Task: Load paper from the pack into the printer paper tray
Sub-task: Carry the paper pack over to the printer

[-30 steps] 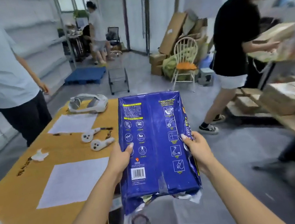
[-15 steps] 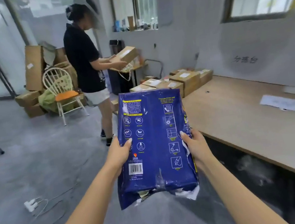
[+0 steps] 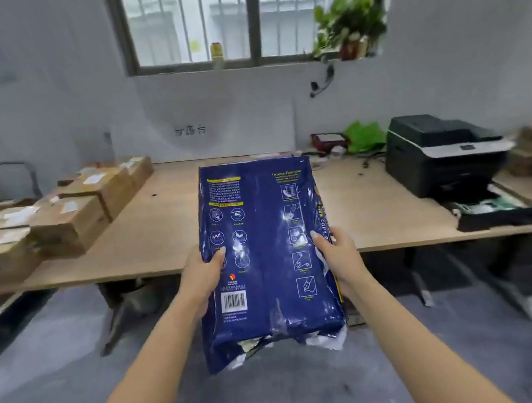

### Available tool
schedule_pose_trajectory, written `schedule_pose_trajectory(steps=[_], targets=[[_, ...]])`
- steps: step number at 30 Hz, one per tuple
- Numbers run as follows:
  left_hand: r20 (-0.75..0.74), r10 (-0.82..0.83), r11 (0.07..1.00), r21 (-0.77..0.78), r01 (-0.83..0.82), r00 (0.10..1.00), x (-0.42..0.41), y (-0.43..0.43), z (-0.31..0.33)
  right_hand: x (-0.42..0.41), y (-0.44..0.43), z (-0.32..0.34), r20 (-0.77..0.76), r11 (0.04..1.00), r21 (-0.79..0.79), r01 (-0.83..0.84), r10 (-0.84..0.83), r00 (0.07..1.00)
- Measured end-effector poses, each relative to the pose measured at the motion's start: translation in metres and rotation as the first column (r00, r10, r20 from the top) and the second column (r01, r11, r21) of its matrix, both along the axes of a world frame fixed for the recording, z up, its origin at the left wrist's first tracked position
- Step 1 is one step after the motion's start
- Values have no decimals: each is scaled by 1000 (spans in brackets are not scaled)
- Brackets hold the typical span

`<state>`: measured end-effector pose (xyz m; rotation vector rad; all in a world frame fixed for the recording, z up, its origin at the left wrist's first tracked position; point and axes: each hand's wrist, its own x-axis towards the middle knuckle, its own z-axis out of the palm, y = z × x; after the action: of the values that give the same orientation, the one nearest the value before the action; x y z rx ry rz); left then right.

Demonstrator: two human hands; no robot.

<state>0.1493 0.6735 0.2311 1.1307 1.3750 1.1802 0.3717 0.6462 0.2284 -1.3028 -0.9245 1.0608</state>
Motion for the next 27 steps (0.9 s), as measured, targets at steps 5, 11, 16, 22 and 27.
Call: schedule_pose_trajectory(steps=[5, 11, 16, 22, 27], targets=[[-10, -193, 981, -13, 193, 981, 90, 23, -7, 86, -17, -9, 35, 984, 17, 178, -178, 983], [5, -334, 942, -32, 334, 943, 198, 45, -20, 186, -23, -23, -7, 961, -11, 278, -278, 961], [23, -374, 924, -72, 375, 927, 285, 65, -34, 266, -15, -31, -4, 945, -34, 326, -327, 945], [36, -396, 911, -109, 398, 918, 361, 105, -43, 342, 25, -38, 60, 930, -60, 361, -358, 932], [39, -395, 911, -113, 397, 918, 408, 162, -58, 385, 82, -47, 160, 918, -106, 382, -363, 918]])
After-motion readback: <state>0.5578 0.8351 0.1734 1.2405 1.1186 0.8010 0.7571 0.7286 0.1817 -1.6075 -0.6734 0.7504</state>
